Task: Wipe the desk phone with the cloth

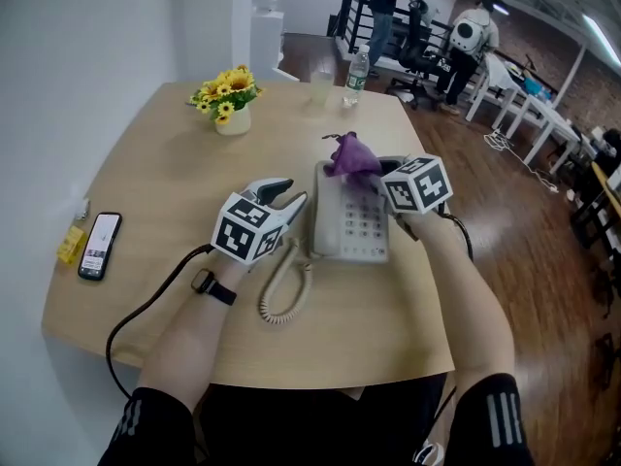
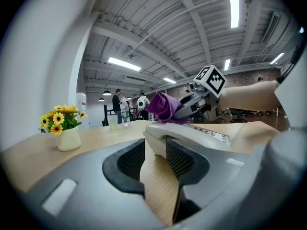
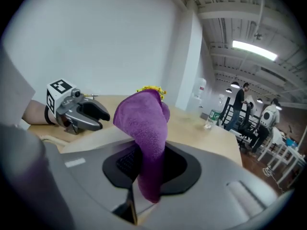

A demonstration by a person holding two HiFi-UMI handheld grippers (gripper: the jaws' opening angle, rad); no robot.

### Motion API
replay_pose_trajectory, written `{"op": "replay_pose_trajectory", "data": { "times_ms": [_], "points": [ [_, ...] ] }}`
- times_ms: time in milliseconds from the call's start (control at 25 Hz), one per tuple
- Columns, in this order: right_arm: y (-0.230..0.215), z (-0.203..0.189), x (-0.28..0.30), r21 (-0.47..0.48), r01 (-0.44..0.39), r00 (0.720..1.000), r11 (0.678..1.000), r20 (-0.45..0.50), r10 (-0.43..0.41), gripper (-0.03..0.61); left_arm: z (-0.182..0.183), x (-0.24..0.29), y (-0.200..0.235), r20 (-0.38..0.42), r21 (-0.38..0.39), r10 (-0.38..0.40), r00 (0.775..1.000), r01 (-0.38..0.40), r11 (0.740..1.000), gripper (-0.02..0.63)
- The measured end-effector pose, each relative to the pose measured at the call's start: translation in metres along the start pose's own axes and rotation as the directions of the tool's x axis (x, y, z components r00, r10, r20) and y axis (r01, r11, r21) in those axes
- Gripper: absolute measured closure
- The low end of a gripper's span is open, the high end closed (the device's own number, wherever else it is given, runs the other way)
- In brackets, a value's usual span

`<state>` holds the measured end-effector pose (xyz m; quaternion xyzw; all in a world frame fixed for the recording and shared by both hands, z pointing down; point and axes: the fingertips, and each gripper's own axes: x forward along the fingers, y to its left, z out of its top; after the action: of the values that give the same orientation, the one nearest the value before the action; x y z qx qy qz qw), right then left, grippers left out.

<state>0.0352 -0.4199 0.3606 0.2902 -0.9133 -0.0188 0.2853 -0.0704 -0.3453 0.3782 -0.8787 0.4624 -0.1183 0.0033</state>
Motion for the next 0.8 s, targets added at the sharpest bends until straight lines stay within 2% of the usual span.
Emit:
{"op": "replay_pose_trajectory", "data": {
  "times_ms": [200, 640, 800],
  "points": [
    [0.015, -0.017, 0.006, -0.005, -0.043, 0.999, 0.999, -0.016, 0.043, 0.494, 0.0, 0.0, 0.0, -0.002, 0.004, -0.001, 1.0, 0.001, 1.0, 0.485],
    [0.104, -0.053, -0.042, -0.106, -0.199, 0.98, 0.974, -0.012, 0.199, 0.495, 0.0, 0.0, 0.0, -0.003, 0.008, 0.001, 1.0, -0.001, 1.0, 0.485],
    [0.129, -0.069, -0.059, -0.101, -0.255, 0.967, 0.962, -0.014, 0.255, 0.495, 0.0, 0.001, 0.0, -0.003, 0.006, 0.001, 1.0, -0.001, 1.0, 0.485]
  ]
}}
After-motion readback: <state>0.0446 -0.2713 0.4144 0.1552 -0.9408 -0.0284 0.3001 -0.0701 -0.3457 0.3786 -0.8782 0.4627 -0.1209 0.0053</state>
